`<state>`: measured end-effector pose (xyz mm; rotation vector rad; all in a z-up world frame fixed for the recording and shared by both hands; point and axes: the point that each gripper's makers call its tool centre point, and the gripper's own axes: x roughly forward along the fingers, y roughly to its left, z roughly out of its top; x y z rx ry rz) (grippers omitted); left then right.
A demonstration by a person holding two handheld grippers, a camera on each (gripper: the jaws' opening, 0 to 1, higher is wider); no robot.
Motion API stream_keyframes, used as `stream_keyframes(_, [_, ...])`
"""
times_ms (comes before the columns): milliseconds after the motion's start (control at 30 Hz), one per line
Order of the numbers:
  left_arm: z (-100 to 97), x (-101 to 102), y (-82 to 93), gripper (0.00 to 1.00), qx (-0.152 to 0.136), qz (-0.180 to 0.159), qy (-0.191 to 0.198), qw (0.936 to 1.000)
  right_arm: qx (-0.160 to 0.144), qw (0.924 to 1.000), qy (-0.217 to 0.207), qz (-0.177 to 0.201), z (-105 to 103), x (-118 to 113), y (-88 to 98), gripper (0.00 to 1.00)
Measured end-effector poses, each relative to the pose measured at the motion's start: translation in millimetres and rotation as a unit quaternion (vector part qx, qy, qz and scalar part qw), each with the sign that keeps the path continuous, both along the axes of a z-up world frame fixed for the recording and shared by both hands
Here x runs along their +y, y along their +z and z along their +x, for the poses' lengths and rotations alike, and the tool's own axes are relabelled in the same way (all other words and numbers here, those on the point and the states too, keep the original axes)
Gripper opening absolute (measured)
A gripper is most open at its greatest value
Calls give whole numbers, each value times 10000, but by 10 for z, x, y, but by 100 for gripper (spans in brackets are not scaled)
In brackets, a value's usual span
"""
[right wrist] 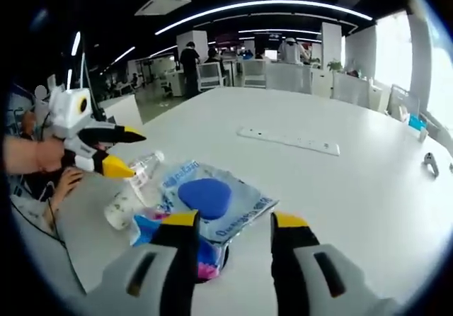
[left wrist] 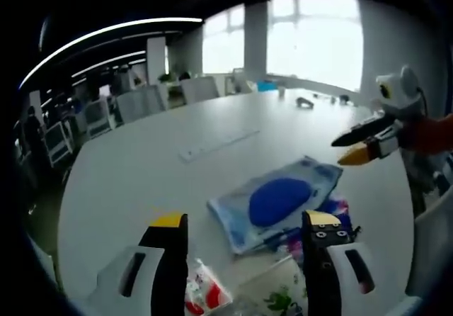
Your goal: Arrange the tabletop items into an orderly group along one side of the table until the central work area is clear of visible clutter.
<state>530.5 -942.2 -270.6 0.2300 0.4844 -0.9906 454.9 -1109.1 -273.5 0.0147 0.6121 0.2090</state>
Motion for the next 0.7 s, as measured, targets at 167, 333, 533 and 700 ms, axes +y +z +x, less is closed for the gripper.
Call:
stream_keyframes(167, [47,-30,-45,60,33,70,-13,10000,64,10000,-53,-2,11,-26,-40,38])
stream_keyframes(333, [99,-63,-103,59,118,130,-4,9998,117,9999,-101,-9,34,-42,-70,37])
stream_keyframes(533, [142,-93,-158,57,171,243,1,9996,174,9997,-181,30,56,-57,-111,37])
stream_keyframes(700, [164,-110,-225,56,267,358,8,9990,237,9994,-247,46,77,-77,-155,37])
